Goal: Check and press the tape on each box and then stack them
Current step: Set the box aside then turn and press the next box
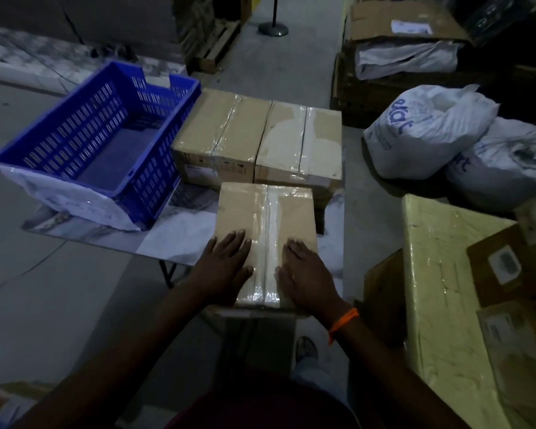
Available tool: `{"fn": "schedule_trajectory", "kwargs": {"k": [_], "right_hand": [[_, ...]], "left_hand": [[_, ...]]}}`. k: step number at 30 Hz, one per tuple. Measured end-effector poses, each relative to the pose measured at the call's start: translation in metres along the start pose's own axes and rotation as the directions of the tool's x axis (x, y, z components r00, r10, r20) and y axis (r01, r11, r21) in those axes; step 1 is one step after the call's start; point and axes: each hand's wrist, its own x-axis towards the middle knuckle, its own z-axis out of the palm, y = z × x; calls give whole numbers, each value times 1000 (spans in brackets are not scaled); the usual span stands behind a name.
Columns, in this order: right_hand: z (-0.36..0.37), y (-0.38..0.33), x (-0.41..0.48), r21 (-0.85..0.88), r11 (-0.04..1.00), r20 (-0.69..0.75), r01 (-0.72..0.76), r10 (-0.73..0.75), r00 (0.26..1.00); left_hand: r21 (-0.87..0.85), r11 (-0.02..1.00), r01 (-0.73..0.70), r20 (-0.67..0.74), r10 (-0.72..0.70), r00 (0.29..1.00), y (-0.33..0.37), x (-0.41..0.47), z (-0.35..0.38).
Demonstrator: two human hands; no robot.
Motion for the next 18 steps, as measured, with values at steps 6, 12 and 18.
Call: {"fn": "schedule_trajectory", "kwargs": {"k": [6, 12, 18], "right_hand": [[21, -4, -54, -82, 996, -49, -30, 26, 998], [33, 2, -62, -109, 994, 0, 2, -2, 1000], [36, 26, -45, -132, 988, -52, 80, -88, 995]], "left_hand": [[-84, 994, -69, -96, 61, 994, 2, -58, 25], [0, 993, -118, -107, 117, 987, -5, -65, 37], [-31, 988, -154, -119, 149, 982, -11, -42, 28]]}}
